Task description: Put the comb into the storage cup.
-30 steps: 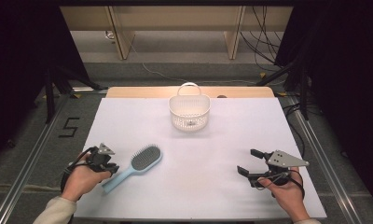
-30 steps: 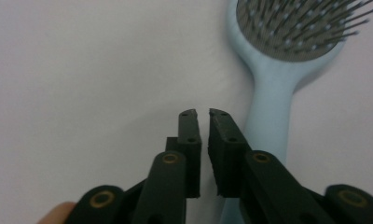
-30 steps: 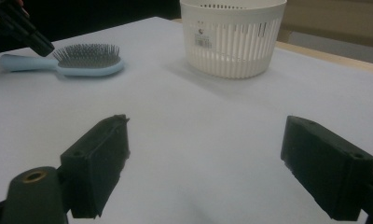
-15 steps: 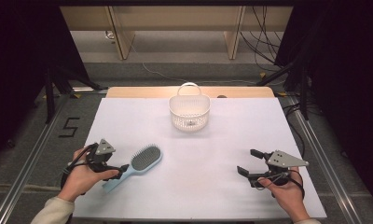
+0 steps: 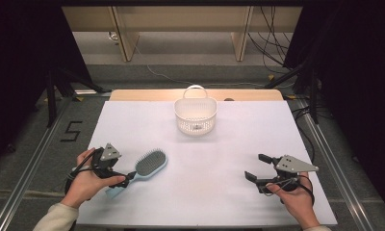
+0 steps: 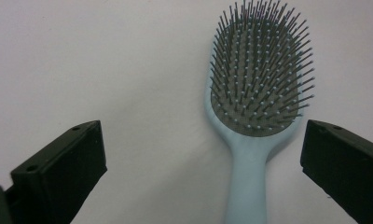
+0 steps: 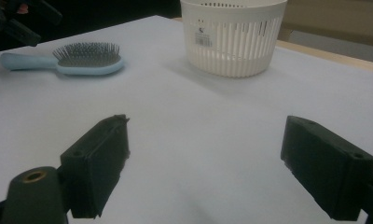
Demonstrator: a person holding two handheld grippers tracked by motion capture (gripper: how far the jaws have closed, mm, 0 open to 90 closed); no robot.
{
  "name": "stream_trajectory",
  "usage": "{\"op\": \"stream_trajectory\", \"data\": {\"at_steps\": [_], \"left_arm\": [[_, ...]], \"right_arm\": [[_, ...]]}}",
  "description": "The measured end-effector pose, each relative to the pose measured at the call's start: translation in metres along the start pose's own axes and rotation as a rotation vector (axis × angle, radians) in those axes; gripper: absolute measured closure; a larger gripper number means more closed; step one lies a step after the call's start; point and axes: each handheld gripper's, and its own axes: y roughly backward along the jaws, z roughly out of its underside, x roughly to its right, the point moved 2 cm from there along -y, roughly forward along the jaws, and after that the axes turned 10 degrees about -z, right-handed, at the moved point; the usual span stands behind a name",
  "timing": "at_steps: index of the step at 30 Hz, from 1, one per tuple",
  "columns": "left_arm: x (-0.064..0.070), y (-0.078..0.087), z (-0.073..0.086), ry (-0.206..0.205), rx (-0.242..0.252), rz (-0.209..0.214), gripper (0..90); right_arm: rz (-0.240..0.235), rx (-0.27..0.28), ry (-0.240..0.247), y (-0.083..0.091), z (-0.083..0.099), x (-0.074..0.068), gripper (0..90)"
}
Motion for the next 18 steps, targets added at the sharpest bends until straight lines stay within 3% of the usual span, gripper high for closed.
{"op": "stream_trajectory", "data": {"at_steps": [11,16,18], "left_arm": [[0.0071,-0.001,-0.0039,-0.033,0.033,0.048,0.0],[0.0086,-0.0013,-0.0047,-0.055,-0.006,0.062,2.9],[0.0095,-0.0022,-0.0051,-0.065,-0.031,0.092,6.6]], "right_arm": [[0.001,0.0,0.0,0.0,0.0,0.0,15.9],[0.001,0.001,0.002,-0.0003,0.0,0.0003,15.9],[0.001,0.001,0.001,-0.0003,-0.0001,0.0001,15.9]]}}
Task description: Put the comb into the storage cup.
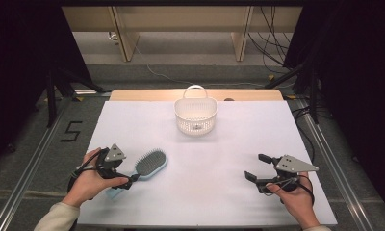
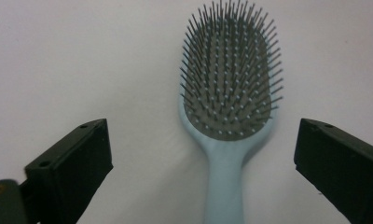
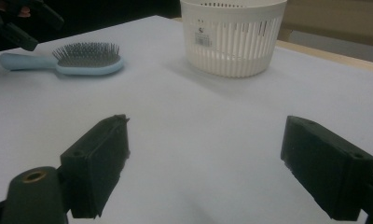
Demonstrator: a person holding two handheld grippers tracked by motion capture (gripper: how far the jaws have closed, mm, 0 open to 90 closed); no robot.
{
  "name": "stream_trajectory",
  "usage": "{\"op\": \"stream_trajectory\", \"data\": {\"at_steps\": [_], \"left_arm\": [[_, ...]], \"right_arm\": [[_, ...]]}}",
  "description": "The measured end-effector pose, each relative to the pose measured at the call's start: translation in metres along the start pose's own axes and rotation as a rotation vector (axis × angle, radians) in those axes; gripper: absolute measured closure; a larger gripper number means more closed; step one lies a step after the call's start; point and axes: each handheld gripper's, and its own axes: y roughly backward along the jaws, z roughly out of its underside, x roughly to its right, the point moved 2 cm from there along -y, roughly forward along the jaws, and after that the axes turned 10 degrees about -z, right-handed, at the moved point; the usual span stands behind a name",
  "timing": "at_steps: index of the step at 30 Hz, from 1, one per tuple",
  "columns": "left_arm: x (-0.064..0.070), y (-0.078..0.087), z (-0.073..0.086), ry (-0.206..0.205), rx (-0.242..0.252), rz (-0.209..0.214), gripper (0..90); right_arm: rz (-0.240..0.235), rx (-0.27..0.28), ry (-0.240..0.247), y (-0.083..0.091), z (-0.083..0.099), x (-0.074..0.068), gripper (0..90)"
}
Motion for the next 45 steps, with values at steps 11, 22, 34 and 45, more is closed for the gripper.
{"op": "stream_trajectory", "data": {"at_steps": [11,22,34,45], "left_arm": [[0.006,-0.007,-0.005,-0.042,-0.095,0.039,15.2],[0.007,-0.02,-0.005,-0.051,-0.273,0.044,21.1],[0.008,-0.03,-0.01,-0.106,-0.39,0.038,25.6],[0.007,-0.037,-0.014,-0.109,-0.413,0.048,31.4]], "right_arm": [[0.004,0.003,-0.007,0.0,0.0,0.0,15.9],[0.005,0.003,-0.007,0.0,0.0,0.001,15.9],[0.006,0.005,-0.006,0.0,0.0,0.001,15.9],[0.009,0.009,-0.008,0.0,0.0,0.001,15.9]]}}
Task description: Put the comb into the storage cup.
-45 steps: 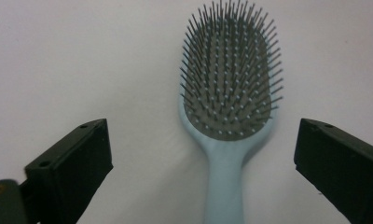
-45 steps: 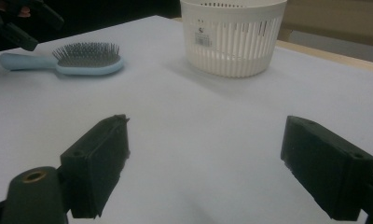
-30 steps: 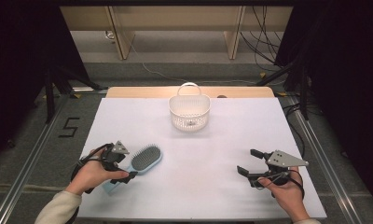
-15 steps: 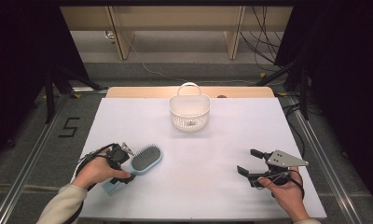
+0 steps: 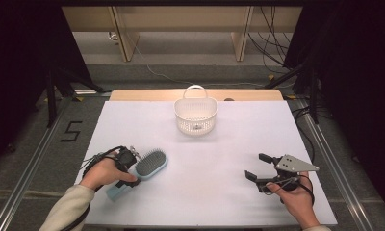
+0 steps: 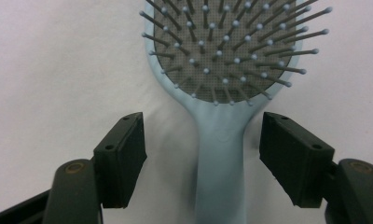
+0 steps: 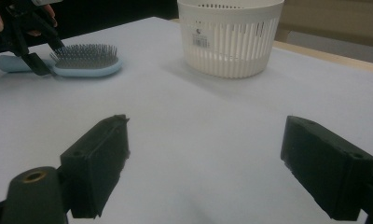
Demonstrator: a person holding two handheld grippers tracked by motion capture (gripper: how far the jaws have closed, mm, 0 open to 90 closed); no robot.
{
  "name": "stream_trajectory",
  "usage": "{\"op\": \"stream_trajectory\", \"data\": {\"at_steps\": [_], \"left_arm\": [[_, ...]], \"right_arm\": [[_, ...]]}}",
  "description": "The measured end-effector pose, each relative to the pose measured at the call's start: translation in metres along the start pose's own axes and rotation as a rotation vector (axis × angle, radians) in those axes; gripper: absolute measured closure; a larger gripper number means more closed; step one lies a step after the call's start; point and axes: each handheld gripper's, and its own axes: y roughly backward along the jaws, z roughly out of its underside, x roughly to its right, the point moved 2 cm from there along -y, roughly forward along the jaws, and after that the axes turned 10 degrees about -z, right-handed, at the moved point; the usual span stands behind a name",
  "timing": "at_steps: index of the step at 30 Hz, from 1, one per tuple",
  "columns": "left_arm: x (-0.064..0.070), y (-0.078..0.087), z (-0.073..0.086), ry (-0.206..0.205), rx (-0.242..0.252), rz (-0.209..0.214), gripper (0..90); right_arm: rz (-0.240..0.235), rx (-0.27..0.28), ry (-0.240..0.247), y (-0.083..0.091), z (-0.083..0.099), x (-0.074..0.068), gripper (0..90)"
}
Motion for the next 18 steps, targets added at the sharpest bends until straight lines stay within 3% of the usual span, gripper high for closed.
{"op": "stream_trajectory", "data": {"at_steps": [18], "left_arm": [[0.002,-0.0031,-0.0073,0.008,-0.031,0.018,38.6]], "right_arm": [[-0.003,-0.004,-0.001,-0.0004,0.0005,0.0001,15.9]]}}
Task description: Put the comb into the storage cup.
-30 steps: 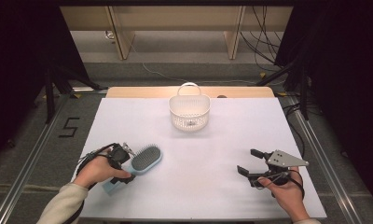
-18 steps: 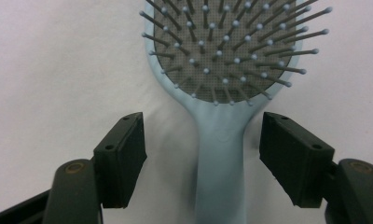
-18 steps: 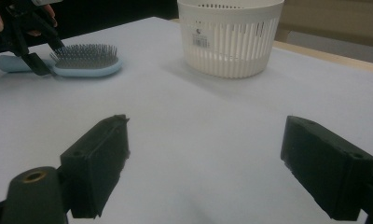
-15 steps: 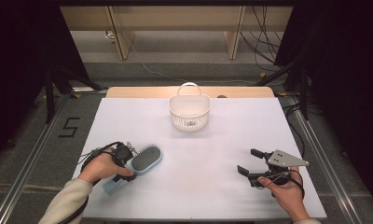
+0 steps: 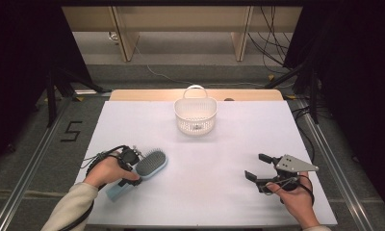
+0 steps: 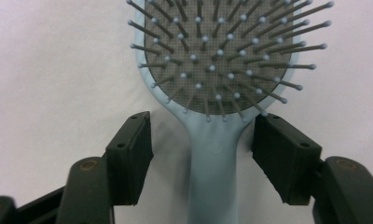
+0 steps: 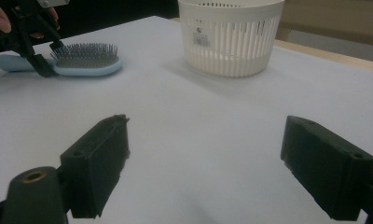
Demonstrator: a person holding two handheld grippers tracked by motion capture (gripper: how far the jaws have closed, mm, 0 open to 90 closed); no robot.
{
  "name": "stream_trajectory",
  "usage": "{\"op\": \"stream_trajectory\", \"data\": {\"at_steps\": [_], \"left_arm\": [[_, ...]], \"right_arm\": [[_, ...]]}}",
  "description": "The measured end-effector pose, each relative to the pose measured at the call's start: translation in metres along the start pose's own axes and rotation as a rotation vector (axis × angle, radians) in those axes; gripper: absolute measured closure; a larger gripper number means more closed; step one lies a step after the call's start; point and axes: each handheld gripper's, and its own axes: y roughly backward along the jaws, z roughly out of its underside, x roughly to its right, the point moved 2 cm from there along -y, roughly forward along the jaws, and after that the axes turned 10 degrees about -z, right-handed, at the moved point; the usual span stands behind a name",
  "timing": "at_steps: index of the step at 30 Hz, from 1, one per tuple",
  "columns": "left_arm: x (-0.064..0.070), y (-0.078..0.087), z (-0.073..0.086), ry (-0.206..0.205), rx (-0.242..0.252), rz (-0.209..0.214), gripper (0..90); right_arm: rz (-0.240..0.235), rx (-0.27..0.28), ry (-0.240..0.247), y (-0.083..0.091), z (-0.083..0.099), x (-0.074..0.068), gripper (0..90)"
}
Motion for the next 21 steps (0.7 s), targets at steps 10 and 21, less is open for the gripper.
{"op": "stream_trajectory", "data": {"at_steps": [10,21], "left_arm": [[0.0009,0.0001,-0.003,-0.006,-0.001,0.008,44.0],[0.0019,0.0008,-0.0034,-0.007,-0.002,0.014,49.0]], "right_arm": [[0.0,0.0,-0.001,-0.0001,-0.0001,-0.0003,15.9],[-0.002,-0.003,0.002,-0.0005,0.0001,-0.0002,15.9]]}}
